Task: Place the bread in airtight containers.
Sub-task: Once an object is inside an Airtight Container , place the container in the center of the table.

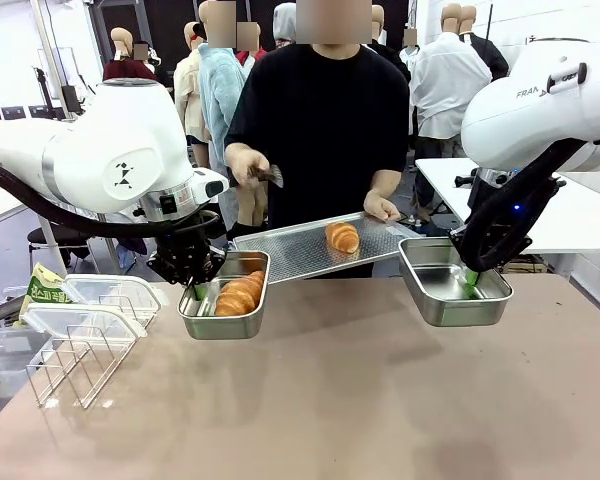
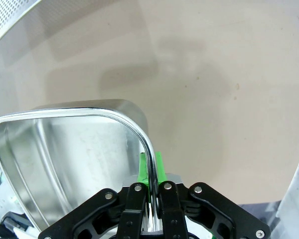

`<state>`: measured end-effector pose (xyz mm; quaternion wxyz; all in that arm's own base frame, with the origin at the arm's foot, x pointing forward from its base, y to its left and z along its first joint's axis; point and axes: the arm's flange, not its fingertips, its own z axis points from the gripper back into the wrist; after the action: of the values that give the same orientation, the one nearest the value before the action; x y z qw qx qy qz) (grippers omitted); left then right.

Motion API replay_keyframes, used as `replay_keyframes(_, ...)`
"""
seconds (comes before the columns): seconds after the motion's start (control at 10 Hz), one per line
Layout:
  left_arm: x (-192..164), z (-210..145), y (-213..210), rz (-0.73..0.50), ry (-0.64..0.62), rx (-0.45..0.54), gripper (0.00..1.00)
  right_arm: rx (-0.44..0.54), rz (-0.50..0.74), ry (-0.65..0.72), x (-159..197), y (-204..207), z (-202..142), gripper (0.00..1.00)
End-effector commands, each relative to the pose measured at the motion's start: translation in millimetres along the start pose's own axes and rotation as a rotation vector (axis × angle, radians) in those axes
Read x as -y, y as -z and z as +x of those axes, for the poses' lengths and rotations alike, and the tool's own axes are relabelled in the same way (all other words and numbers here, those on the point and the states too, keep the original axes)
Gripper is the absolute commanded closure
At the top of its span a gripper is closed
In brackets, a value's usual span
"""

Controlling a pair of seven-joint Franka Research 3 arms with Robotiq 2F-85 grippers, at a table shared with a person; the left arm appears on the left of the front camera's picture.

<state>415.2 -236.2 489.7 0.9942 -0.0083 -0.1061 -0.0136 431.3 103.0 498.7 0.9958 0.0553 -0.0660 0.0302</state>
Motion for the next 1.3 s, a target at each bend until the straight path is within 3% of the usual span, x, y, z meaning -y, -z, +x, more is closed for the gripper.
replay_keyframes(0.0,-0.5,1.5,-4.2,-0.004,-0.002,0.006,1.0,0.005,0.0,-0.005,-1.5,-1.3,-1.1,1.0)
replay_keyframes(1.2,-0.5,1.5,-4.2,-0.004,-0.002,0.006,1.0,0.005,0.0,-0.005,-1.5,-1.3,-1.1,1.0)
